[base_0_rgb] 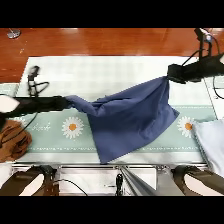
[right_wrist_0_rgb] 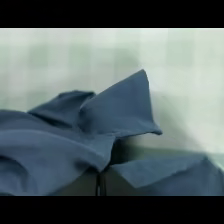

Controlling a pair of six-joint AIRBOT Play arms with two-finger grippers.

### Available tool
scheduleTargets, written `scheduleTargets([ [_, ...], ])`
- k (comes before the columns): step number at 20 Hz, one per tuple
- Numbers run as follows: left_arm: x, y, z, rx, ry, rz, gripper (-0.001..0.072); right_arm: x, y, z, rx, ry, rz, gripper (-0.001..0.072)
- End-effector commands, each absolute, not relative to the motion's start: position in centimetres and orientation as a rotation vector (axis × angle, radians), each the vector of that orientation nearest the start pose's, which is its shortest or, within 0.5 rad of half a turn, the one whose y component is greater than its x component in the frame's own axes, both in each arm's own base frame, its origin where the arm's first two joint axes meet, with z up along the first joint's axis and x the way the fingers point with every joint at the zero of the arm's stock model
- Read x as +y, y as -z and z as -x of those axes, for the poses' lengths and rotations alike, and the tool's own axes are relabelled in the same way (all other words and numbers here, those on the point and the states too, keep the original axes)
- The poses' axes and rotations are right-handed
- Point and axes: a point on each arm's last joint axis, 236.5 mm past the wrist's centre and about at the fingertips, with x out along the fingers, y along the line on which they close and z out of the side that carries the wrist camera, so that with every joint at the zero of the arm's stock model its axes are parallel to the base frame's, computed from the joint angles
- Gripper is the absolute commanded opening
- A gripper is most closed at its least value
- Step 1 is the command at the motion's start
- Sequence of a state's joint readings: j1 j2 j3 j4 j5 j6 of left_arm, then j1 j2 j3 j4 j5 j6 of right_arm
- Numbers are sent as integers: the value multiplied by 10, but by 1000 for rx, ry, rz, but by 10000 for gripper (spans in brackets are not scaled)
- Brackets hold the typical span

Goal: Fold the shirts.

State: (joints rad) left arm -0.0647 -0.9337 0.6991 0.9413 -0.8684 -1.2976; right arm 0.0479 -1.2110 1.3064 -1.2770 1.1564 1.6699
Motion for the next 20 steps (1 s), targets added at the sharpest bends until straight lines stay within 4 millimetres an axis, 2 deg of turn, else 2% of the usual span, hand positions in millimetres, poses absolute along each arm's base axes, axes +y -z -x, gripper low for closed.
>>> scheduleTargets([
  [1,-152,28,-343,1104,413,317,278,73,-76,-456,1068,-155,-515,276],
  [2,-154,23,-354,1113,421,313,686,70,-81,-461,1062,-189,-566,653],
  [4,-137,0,-373,1133,429,254,702,50,-97,-453,1077,-226,-609,631],
  [5,-116,-14,-383,1138,384,244,702,28,-100,-439,1108,-206,-577,631],
  [7,-64,-38,-401,1112,237,293,701,-35,-94,-398,1194,-46,-475,631],
  [8,-42,-42,-406,1101,165,381,699,-68,-87,-372,1235,65,-430,631],
  [9,-32,-39,-408,1105,128,466,699,-89,-78,-350,1245,149,-428,630],
  [10,-31,-28,-406,1138,132,536,699,-95,-67,-333,1244,185,-452,630],
  [11,-39,-15,-402,1193,174,572,698,-91,-50,-315,1252,200,-486,630],
  [12,-53,0,-394,1269,244,603,698,-77,-32,-296,1274,179,-510,630],
  [14,-84,24,-380,1396,395,690,698,-31,-2,-264,1324,60,-590,630],
  [17,-117,46,-370,1505,527,822,698,22,21,-222,1377,-79,-706,629],
  [20,-133,63,-356,1611,574,821,698,53,33,-185,1467,-151,-774,629],
])
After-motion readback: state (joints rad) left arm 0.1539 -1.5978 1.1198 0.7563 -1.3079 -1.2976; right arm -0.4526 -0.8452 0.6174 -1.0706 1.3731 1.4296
